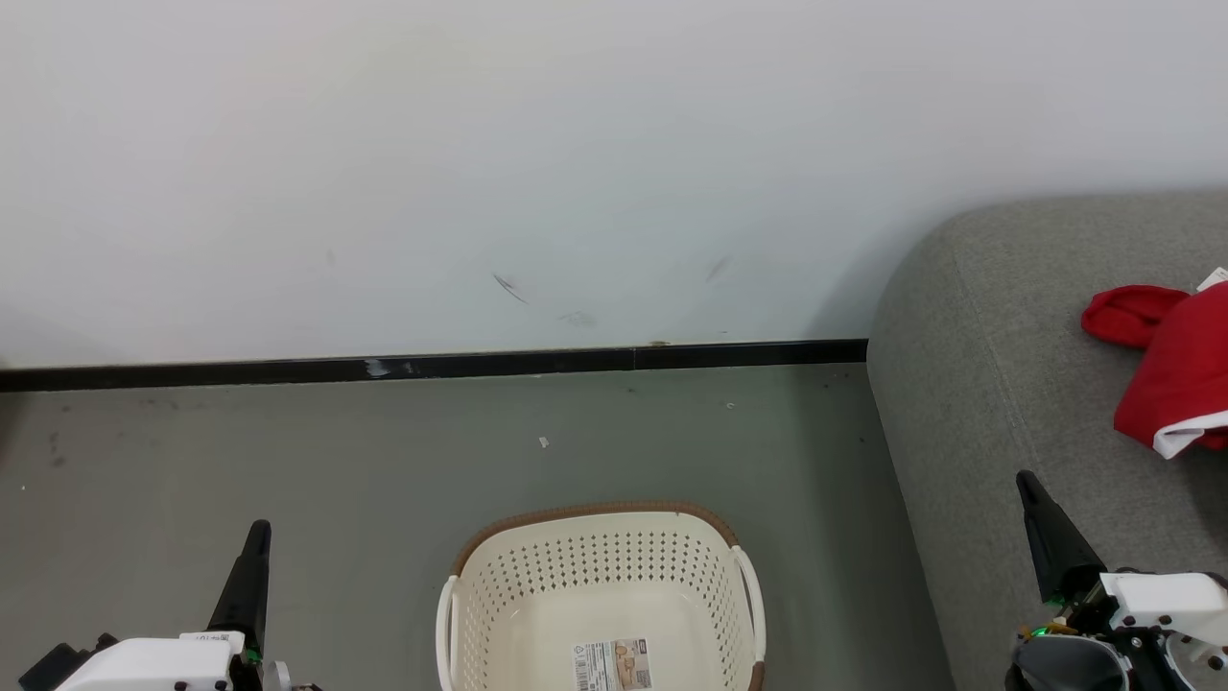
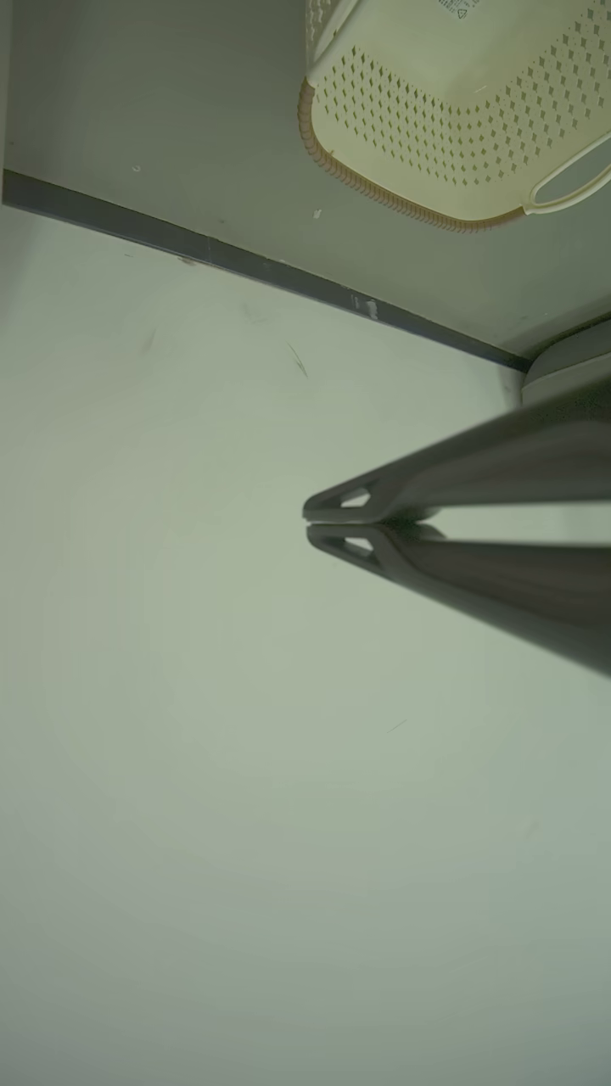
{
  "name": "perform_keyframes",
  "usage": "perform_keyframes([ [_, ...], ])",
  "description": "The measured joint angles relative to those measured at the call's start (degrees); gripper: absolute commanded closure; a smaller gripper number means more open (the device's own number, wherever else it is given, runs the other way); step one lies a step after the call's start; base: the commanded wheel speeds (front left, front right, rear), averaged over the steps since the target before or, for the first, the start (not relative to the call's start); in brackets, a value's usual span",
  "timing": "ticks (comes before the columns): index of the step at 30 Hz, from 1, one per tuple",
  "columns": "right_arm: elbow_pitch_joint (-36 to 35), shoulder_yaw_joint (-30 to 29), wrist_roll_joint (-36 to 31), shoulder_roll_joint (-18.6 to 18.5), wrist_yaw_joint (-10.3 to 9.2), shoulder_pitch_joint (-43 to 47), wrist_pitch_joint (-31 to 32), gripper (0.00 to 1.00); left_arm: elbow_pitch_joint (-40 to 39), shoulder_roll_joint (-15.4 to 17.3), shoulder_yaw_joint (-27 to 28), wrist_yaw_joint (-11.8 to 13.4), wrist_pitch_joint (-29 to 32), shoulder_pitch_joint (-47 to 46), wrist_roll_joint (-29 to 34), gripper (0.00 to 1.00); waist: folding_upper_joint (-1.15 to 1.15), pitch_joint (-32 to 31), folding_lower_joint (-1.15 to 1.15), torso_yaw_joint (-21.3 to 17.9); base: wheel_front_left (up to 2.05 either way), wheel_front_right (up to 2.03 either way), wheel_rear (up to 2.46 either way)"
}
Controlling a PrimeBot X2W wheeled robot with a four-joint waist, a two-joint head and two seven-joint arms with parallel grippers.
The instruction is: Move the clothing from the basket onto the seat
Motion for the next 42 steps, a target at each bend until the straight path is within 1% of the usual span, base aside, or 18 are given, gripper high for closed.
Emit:
perform_keyframes([
  [42,0.0,0.1,0.1,0.0,0.00,0.0,0.0,1.00,0.2,-0.1,0.1,0.0,0.0,0.0,0.0,1.00,0.00,0.0,0.00,0.0,0.00,0.00,0.00],
])
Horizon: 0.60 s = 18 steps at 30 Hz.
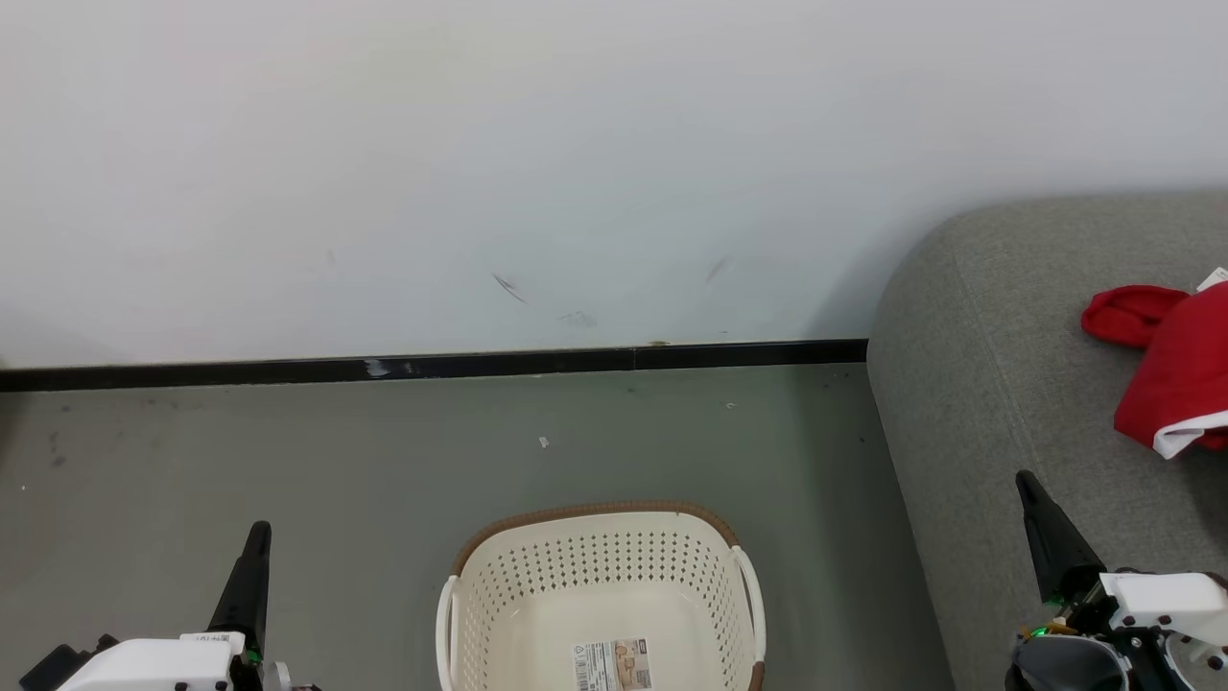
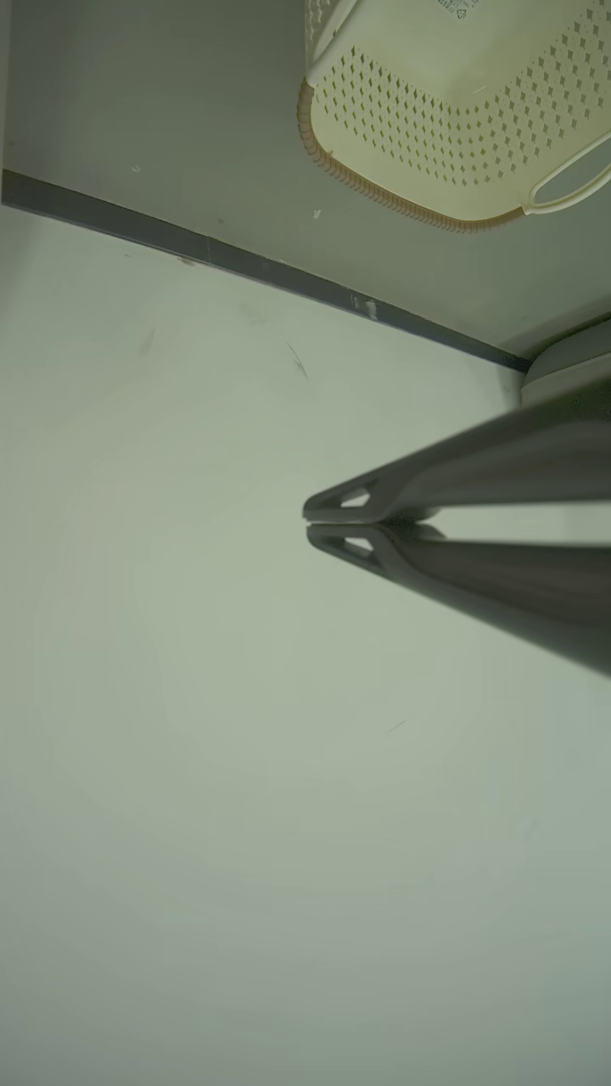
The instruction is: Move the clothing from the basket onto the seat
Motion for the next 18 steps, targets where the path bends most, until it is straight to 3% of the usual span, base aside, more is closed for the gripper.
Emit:
perform_keyframes([
  [18,0.0,0.0,0.0,0.0,0.00,0.0,0.0,1.00,0.0,0.0,0.0,0.0,0.0,0.0,0.0,1.00,0.00,0.0,0.00,0.0,0.00,0.00,0.00],
])
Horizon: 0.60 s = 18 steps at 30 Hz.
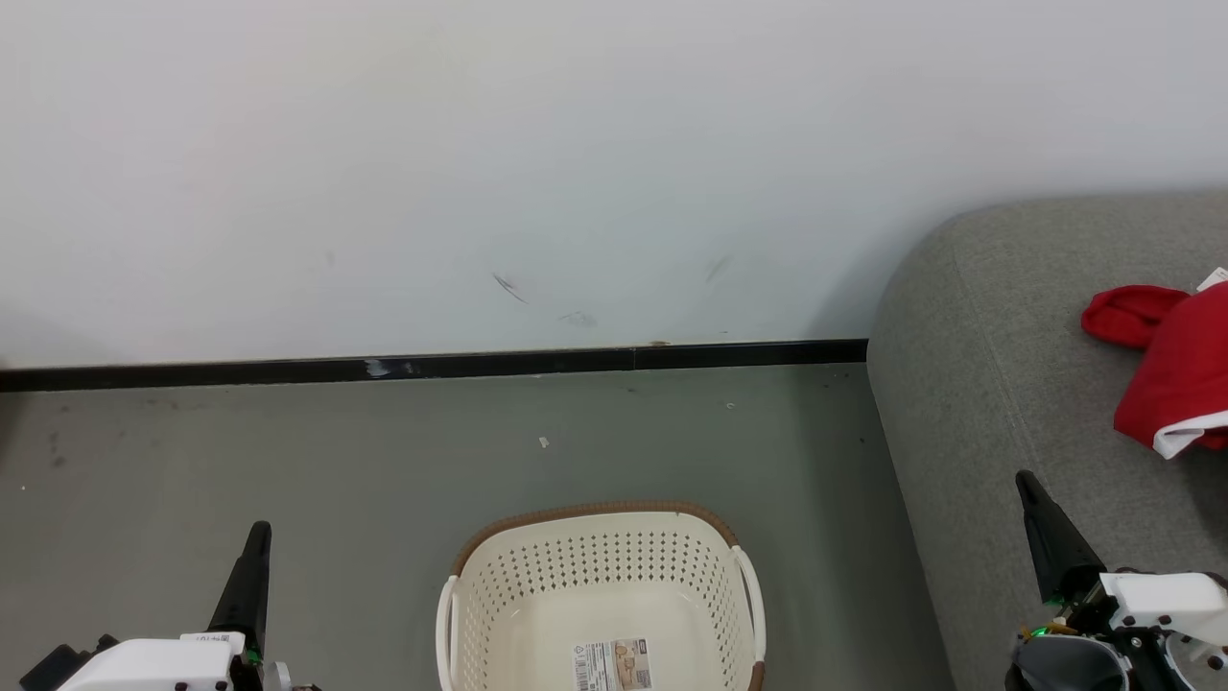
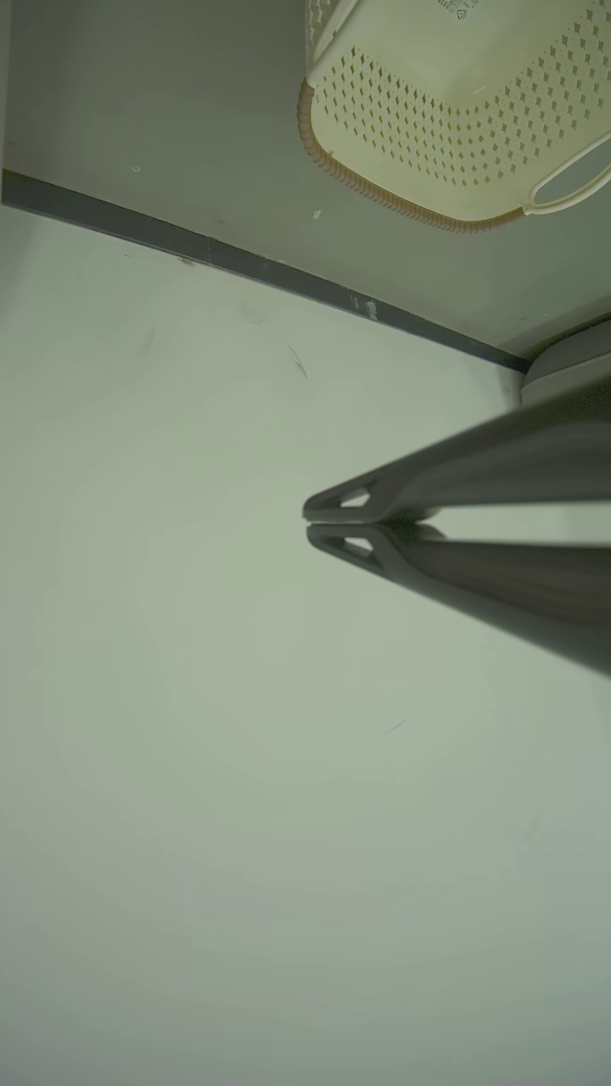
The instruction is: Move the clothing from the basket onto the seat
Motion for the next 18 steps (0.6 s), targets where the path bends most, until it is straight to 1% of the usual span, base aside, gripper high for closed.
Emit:
perform_keyframes([
  [18,0.0,0.0,0.0,-0.1,0.00,0.0,0.0,1.00,0.0,0.0,0.0,-0.2,0.0,0.0,0.0,1.00,0.00,0.0,0.00,0.0,0.00,0.00,0.00],
])
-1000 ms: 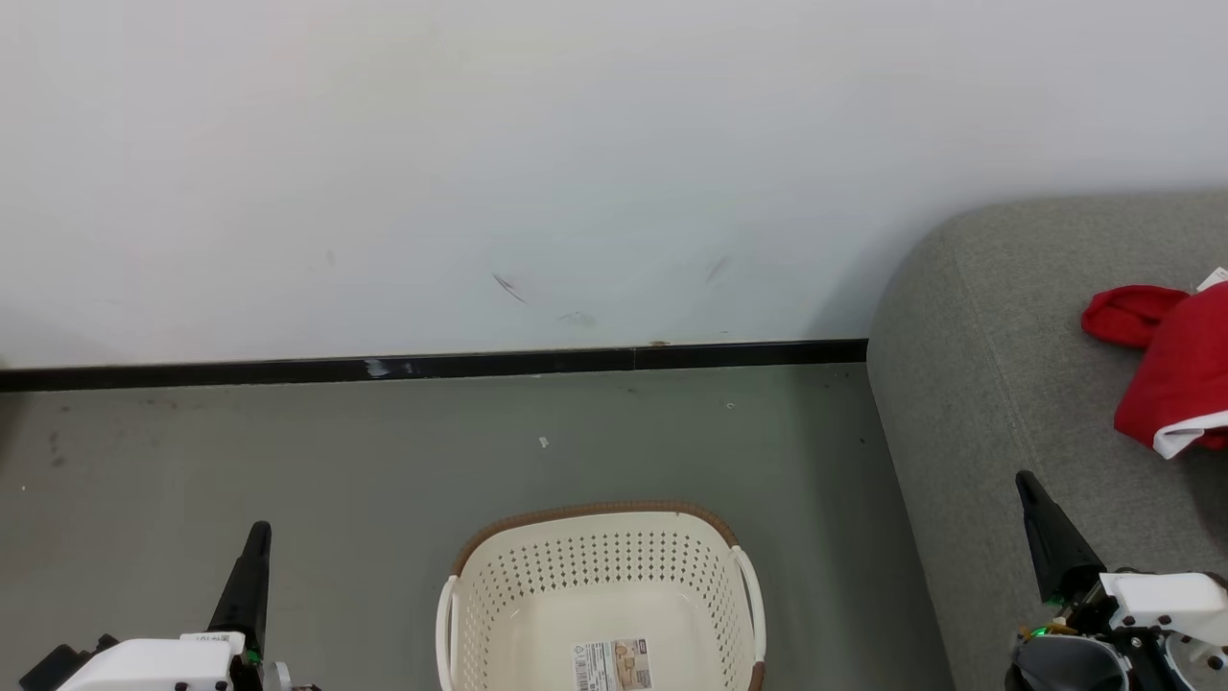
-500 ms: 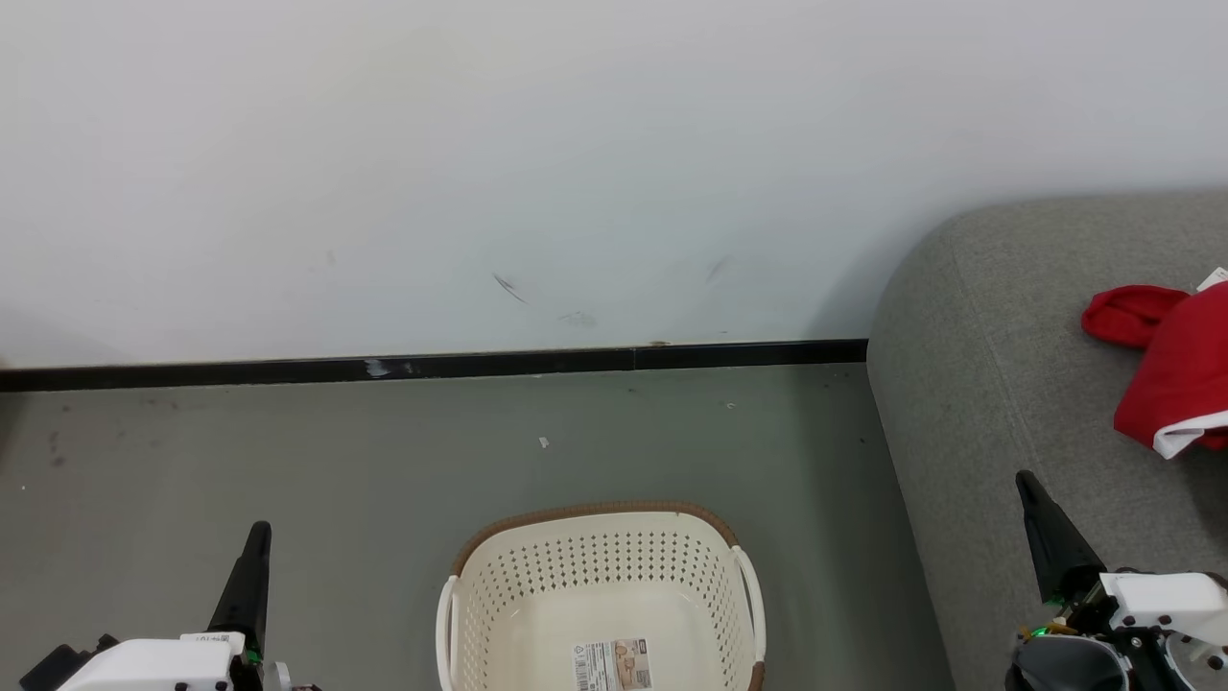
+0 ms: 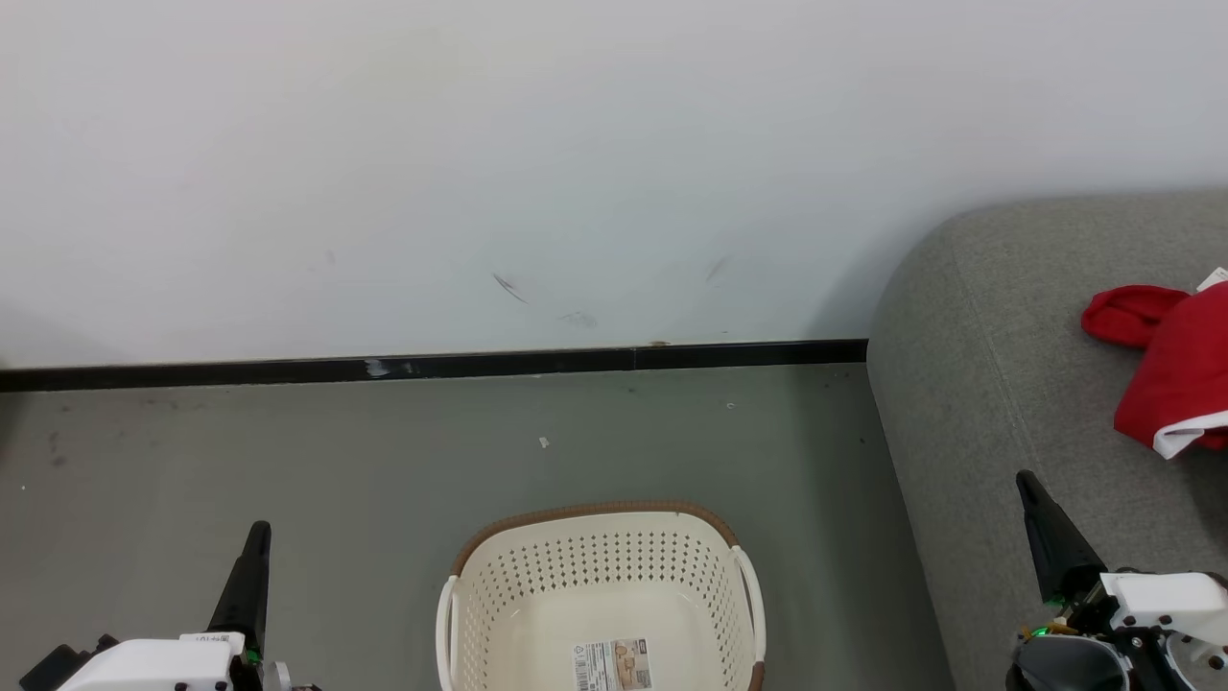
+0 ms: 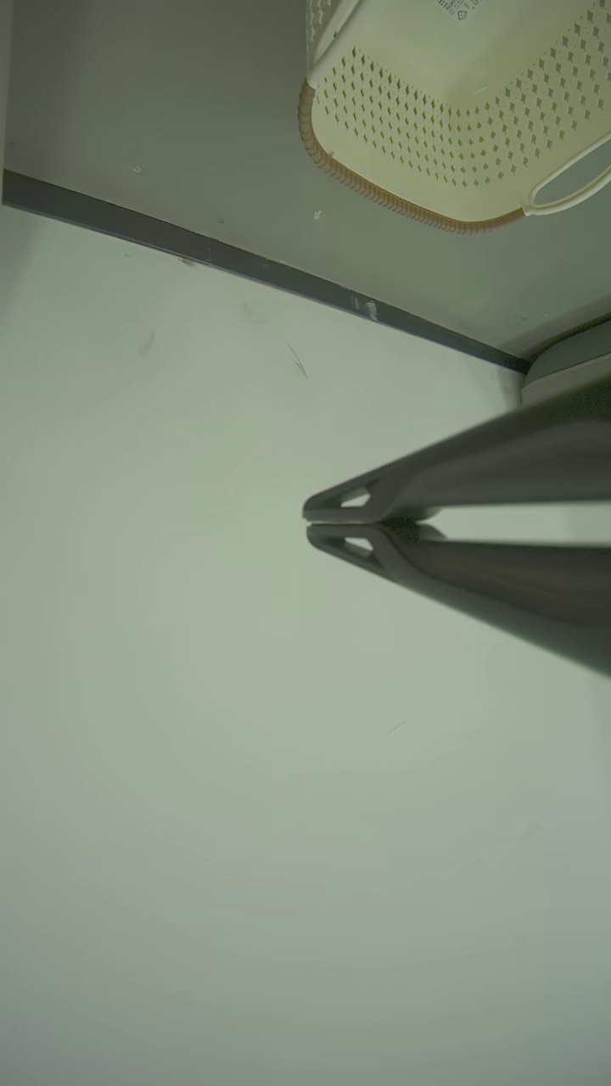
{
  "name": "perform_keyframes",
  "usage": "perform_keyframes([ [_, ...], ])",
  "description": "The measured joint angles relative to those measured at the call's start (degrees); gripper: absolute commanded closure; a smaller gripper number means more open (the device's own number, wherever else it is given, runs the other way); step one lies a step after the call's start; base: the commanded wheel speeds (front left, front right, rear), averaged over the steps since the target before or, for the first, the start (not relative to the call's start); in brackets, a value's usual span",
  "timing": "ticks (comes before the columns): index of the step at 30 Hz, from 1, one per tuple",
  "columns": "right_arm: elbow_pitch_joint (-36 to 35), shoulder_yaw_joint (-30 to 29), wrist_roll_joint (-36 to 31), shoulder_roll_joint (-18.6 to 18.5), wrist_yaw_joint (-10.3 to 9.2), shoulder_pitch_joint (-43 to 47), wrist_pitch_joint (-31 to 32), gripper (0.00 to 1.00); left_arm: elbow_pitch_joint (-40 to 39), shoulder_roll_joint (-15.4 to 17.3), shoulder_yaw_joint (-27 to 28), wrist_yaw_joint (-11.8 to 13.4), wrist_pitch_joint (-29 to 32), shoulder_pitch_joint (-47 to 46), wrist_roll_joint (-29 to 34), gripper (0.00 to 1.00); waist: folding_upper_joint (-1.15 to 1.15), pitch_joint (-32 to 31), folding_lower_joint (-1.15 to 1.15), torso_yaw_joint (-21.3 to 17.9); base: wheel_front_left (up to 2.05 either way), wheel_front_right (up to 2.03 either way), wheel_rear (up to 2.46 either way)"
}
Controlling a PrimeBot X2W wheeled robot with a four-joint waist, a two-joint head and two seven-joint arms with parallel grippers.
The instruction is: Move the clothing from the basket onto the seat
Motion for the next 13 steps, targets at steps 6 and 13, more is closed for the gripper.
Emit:
perform_keyframes([
  [6,0.0,0.0,0.0,-0.1,0.00,0.0,0.0,1.00,0.0,0.0,0.0,0.0,0.0,0.0,0.0,1.00,0.00,0.0,0.00,0.0,0.00,0.00,0.00],
  [13,0.0,0.0,0.0,-0.1,0.01,0.0,0.0,1.00,0.0,0.0,0.0,0.0,0.0,0.0,0.0,1.00,0.00,0.0,0.00,0.0,0.00,0.00,0.00],
])
